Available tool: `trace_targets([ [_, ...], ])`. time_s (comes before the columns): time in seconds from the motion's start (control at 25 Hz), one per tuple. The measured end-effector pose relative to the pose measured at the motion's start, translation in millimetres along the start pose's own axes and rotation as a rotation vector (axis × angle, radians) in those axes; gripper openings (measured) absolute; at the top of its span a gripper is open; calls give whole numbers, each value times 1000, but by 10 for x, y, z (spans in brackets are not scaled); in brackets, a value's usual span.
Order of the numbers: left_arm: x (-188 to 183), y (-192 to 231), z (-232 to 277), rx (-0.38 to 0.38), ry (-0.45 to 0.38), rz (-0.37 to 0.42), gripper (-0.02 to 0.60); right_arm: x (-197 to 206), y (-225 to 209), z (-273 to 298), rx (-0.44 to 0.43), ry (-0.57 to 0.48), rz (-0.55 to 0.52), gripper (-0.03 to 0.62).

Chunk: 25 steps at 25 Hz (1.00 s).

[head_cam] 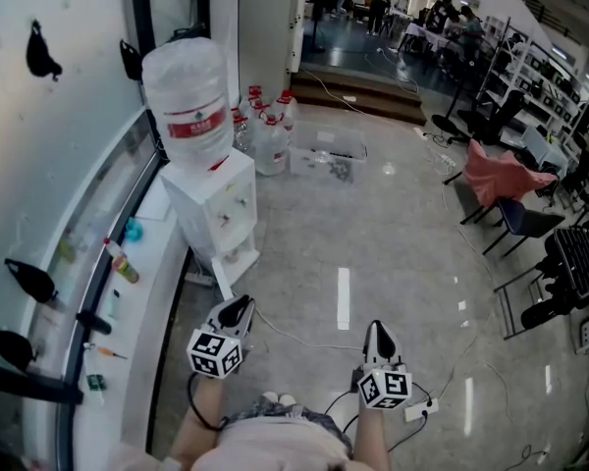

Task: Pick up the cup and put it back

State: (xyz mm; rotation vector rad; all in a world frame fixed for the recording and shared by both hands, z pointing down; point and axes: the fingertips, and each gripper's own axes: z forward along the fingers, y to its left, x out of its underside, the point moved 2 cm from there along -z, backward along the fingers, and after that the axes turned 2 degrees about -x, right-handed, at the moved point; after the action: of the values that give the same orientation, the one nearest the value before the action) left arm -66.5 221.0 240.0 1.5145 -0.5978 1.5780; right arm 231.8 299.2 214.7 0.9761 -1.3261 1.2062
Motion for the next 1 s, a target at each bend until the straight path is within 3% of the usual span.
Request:
trace_targets([
  [0.24, -36, -27, 6, 39, -13, 11, 168, 9, 18, 13, 1, -3, 5, 17],
  [0.52, -41, -8, -28, 72, -32, -30, 342, 25, 55, 25, -1, 5, 14, 17],
  [1.0, -35, 202, -49, 58, -41, -15, 374, 105, 192, 143, 4, 0, 24, 17],
])
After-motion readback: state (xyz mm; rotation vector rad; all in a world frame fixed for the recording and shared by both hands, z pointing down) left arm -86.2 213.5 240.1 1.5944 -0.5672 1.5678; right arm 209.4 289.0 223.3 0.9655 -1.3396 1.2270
